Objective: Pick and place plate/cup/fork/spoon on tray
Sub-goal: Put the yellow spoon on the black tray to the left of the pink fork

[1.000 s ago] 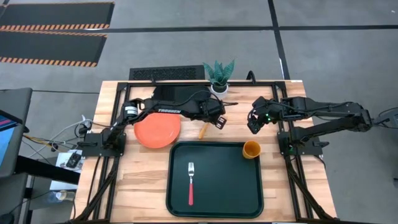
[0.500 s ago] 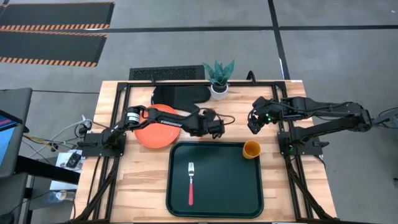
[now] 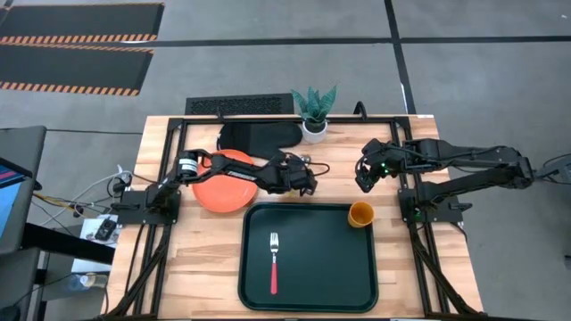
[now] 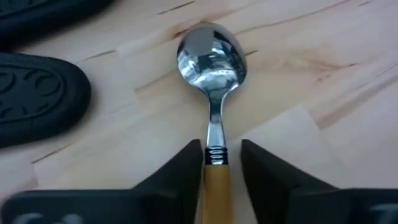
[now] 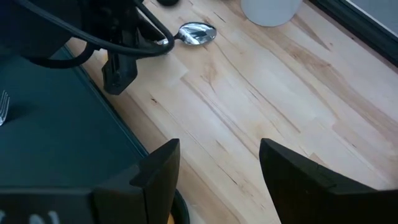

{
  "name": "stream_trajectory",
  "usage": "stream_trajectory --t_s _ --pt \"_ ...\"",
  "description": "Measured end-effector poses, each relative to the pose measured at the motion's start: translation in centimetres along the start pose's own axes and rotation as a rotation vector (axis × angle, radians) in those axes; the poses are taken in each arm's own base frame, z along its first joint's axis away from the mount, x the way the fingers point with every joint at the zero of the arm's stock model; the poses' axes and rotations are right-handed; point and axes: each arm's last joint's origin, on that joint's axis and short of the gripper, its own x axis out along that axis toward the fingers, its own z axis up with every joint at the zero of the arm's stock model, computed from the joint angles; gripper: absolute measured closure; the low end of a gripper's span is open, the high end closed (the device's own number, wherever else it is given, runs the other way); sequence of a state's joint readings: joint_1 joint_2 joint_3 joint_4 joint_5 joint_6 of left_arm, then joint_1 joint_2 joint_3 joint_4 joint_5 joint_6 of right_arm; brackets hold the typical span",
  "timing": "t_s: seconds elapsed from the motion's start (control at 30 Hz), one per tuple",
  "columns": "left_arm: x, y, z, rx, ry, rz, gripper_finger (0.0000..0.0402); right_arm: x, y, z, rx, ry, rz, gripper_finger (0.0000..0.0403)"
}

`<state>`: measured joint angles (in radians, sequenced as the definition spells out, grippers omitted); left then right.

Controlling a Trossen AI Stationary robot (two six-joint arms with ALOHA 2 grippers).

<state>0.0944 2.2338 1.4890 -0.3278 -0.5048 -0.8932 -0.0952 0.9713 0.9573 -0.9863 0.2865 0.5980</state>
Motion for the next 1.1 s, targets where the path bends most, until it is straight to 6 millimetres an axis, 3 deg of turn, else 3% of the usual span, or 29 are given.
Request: stream_trajectory --t_s 0.13,0.37,0.67,0.93,1.1 --pt "0.1 0.2 -0.2 0.012 0.029 0.002 0.0378 0.0 0.0 0.0 0.000 0.000 0.000 0.0159" --pt "-0.3 0.2 0.2 -0.011 0.037 -0.024 0.0378 0.0 0.0 0.0 0.003 0.000 0.000 0.0159" --pt "-3.9 -0.6 2.4 -0.044 0.049 -0.149 0.0396 0.0 0.1 0.2 0.002 -0.021 0.013 0.0159" --pt "-7.6 -0.5 4.4 -0.068 -0.046 -0.170 0.0397 0.0 0.4 0.6 -0.029 -0.063 0.036 0.0159" --pt "-7.8 -0.5 5.1 0.015 -0.061 -0.216 0.0401 0.0 0.5 0.6 -0.031 -0.067 0.042 0.0159"
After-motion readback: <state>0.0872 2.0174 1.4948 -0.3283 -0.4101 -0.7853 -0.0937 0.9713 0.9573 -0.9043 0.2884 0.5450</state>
